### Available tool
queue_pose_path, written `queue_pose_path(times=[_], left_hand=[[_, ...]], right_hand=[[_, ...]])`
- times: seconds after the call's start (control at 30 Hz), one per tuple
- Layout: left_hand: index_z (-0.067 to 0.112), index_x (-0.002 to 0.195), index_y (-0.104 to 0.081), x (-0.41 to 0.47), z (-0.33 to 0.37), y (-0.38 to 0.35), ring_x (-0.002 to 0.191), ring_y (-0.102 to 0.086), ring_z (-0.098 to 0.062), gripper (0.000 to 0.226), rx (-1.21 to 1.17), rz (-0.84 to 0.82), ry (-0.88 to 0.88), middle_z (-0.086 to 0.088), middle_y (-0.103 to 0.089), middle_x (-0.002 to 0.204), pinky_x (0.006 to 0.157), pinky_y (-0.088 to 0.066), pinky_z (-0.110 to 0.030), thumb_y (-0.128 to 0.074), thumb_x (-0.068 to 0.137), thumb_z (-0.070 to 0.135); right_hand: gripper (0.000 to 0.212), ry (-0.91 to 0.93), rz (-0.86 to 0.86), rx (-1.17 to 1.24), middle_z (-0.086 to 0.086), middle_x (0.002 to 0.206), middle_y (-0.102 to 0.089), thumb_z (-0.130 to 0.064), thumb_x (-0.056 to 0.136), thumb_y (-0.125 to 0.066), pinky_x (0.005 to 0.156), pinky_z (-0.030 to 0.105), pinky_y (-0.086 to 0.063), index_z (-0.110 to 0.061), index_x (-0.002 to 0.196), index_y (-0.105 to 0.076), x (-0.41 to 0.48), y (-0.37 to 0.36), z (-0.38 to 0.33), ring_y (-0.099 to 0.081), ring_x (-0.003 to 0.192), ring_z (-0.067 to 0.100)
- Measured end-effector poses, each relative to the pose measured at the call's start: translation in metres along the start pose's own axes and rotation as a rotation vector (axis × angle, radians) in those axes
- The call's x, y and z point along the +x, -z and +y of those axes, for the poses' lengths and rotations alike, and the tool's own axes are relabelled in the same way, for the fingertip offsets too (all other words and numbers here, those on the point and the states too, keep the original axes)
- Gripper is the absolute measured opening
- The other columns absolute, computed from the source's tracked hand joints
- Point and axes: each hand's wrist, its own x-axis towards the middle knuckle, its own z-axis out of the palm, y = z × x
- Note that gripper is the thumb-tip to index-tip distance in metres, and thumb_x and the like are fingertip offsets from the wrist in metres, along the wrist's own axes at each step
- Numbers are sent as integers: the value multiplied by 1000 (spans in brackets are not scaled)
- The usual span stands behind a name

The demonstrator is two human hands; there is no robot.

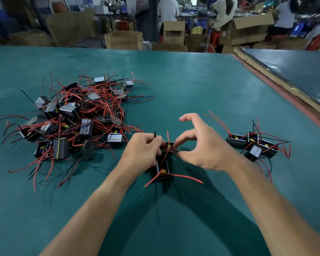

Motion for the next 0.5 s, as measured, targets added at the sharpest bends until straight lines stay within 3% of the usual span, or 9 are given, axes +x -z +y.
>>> queue_pose_path(times=[0.07,0.13,0.27,0.5], left_hand=[[15,69,-66,1,-2,0,33,-44,-12,35,32,35,3,6,-54,48,37,-33,-16,-50,100,24],[15,70,-67,2,-1,-1,36,-45,-14,35,34,41,1,4,-56,52,40,-35,-18,-50,99,25],[17,67,-66,1,2,-2,40,-45,-13,42,36,30,6,5,-58,50,47,-37,-23,-44,102,24],[11,68,-66,0,5,-1,37,-41,-13,45,-53,-86,38,2,-60,48,37,-31,-15,-41,104,23]], right_hand=[[61,21,26,-34,-26,89,-72,-22,76,-78,91,35,-48,-35,123,-40,-1,0,-2,-67,93,18],[44,34,26,-61,-26,87,-73,-25,78,-78,98,32,-44,-34,113,-52,0,-1,-4,-63,101,5],[12,83,52,-107,-15,81,-74,-23,78,-78,85,30,-53,-27,87,-71,3,-10,-1,-67,83,0],[9,105,117,-187,-17,80,-75,-26,86,-69,82,31,-53,-31,87,-77,6,-8,4,-67,79,3]])
